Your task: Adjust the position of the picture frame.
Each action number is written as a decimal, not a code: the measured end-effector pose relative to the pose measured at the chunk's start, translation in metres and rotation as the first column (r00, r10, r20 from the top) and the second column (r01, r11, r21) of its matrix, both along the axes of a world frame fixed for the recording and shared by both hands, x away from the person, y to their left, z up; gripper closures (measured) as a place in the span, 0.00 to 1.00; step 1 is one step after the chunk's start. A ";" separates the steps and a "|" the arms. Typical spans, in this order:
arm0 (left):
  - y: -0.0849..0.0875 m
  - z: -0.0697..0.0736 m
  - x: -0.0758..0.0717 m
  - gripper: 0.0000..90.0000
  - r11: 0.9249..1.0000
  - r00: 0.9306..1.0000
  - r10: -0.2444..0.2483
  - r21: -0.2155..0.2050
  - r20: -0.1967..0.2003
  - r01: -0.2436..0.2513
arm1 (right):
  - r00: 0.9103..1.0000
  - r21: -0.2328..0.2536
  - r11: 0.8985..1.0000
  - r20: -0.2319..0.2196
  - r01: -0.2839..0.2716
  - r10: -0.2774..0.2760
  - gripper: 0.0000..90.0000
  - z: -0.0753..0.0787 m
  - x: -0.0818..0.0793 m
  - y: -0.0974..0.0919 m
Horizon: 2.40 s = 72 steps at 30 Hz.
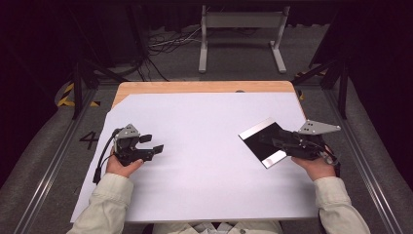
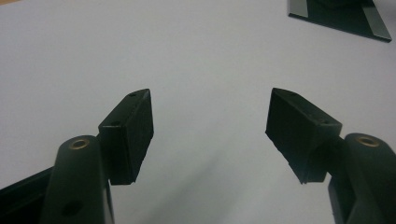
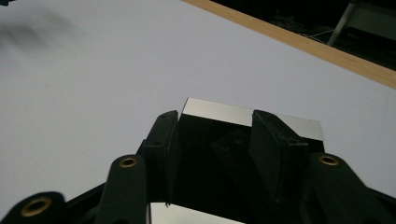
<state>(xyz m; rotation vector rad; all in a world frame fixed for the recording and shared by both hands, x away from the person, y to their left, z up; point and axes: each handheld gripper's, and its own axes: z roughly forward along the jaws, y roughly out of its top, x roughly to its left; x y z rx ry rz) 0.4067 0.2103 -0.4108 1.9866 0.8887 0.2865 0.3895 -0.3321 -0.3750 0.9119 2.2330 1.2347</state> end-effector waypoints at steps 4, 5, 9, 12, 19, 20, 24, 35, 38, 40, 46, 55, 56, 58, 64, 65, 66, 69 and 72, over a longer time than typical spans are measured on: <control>0.000 0.000 0.000 0.36 1.000 1.000 0.002 0.001 -0.003 -0.002 | 1.000 -0.012 1.000 -0.017 0.005 -0.005 0.66 0.002 0.004 0.001; 0.000 0.000 -0.001 0.36 1.000 1.000 0.000 0.003 -0.006 0.000 | 1.000 -0.012 1.000 -0.017 0.005 -0.005 0.66 0.002 0.004 0.001; -0.001 0.000 0.000 0.36 1.000 1.000 0.000 0.007 -0.012 0.000 | 1.000 -0.030 0.999 -0.025 0.010 -0.010 0.71 0.005 0.008 0.003; -0.001 -0.002 0.001 0.36 1.000 1.000 0.003 0.006 -0.016 -0.003 | 0.998 -0.047 0.998 -0.052 0.031 -0.033 0.80 0.006 0.015 -0.001; -0.002 -0.002 0.001 0.36 1.000 1.000 0.011 0.011 -0.024 -0.010 | 0.993 -0.067 0.995 -0.092 0.072 -0.078 0.87 0.006 0.027 -0.010; -0.001 -0.002 0.001 0.36 1.000 1.000 0.012 0.012 -0.024 -0.011 | 0.992 -0.065 0.995 -0.099 0.075 -0.082 0.89 0.006 0.029 -0.012; -0.001 -0.002 0.001 0.36 1.000 1.000 0.012 0.013 -0.026 -0.012 | 0.987 -0.080 0.992 -0.120 0.094 -0.103 0.92 0.005 0.036 -0.019; -0.001 -0.004 0.002 0.36 0.999 1.000 0.016 0.030 -0.027 -0.016 | 0.972 -0.140 0.979 -0.159 0.149 -0.171 0.99 0.001 0.054 -0.032; -0.002 -0.004 0.002 0.35 1.000 0.999 0.013 0.013 -0.036 -0.012 | 0.968 -0.157 0.975 -0.168 0.160 -0.186 0.99 0.000 0.057 -0.032; -0.002 -0.003 0.002 0.35 1.000 0.999 0.011 0.013 -0.035 -0.010 | 0.967 -0.155 0.974 -0.171 0.164 -0.190 0.99 -0.001 0.058 -0.032; -0.002 -0.004 0.002 0.35 1.000 0.999 0.011 0.016 -0.033 -0.010 | 0.949 -0.163 0.964 -0.205 0.208 -0.240 0.99 -0.008 0.070 -0.036; -0.002 -0.004 0.002 0.35 1.000 0.999 0.012 0.018 -0.033 -0.011 | 0.932 -0.231 0.943 -0.218 0.240 -0.290 0.99 -0.023 0.080 -0.039; -0.002 -0.004 0.002 0.35 1.000 0.999 0.011 0.019 -0.033 -0.011 | 0.931 -0.234 0.942 -0.219 0.241 -0.293 0.99 -0.024 0.080 -0.040; -0.002 -0.004 0.002 0.35 1.000 0.999 0.012 0.021 -0.032 -0.011 | 0.926 -0.243 0.939 -0.229 0.243 -0.299 0.99 -0.028 0.081 -0.040; -0.003 -0.004 0.002 0.35 1.000 0.999 0.010 0.018 -0.035 -0.009 | 0.924 -0.242 0.937 -0.229 0.250 -0.306 0.99 -0.032 0.081 -0.041; -0.003 -0.004 0.002 0.34 1.000 0.999 0.010 0.018 -0.035 -0.009 | 0.925 -0.245 0.937 -0.229 0.248 -0.305 0.99 -0.033 0.081 -0.040; -0.003 -0.004 0.002 0.34 1.000 0.999 0.009 0.018 -0.035 -0.009 | 0.926 -0.247 0.937 -0.225 0.246 -0.302 0.99 -0.033 0.082 -0.040; -0.003 -0.004 0.002 0.34 1.000 0.999 0.009 0.017 -0.035 -0.009 | 0.926 -0.253 0.935 -0.220 0.249 -0.306 0.99 -0.034 0.082 -0.040; -0.003 -0.004 0.002 0.34 1.000 0.999 0.009 0.016 -0.035 -0.008 | 0.924 -0.266 0.930 -0.219 0.253 -0.314 0.99 -0.037 0.083 -0.039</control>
